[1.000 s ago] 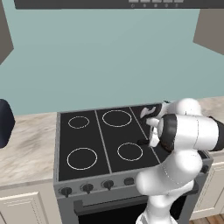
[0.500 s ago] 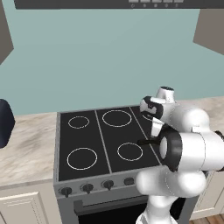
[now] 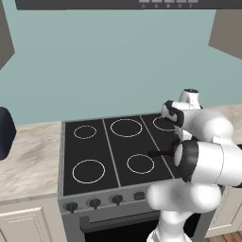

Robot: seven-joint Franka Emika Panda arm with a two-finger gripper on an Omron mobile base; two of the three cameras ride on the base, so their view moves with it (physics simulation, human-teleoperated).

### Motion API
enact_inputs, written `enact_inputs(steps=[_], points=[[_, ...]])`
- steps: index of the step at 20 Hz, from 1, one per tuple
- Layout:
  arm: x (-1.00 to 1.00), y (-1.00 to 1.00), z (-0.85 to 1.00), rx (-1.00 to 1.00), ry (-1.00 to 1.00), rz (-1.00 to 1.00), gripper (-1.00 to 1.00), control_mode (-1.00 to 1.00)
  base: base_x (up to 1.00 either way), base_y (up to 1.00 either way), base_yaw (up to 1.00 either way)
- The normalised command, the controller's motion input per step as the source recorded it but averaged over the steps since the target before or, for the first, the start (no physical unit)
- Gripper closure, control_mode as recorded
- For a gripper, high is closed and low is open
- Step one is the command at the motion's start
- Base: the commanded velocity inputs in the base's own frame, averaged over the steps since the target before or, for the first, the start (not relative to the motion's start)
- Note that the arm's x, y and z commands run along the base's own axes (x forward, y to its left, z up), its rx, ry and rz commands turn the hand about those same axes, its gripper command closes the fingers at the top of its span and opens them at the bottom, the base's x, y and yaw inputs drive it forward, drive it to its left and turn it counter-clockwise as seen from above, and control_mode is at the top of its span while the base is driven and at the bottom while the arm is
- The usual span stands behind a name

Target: Place the pan on the front right burner on the stove. Then place the tomato and the onion in the pan and turn on the front right burner.

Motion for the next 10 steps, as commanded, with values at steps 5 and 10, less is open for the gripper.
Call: enact_inputs(steps=[5, 10], points=[[0.13, -0.74, 0.21, 0.00, 0.02, 0.40, -1.00, -1.00, 0.00, 0.00, 0.00], [0.12, -0.61, 0.22, -0.01, 0.01, 0.39, -1.00, -1.00, 0.00, 0.00, 0.00]])
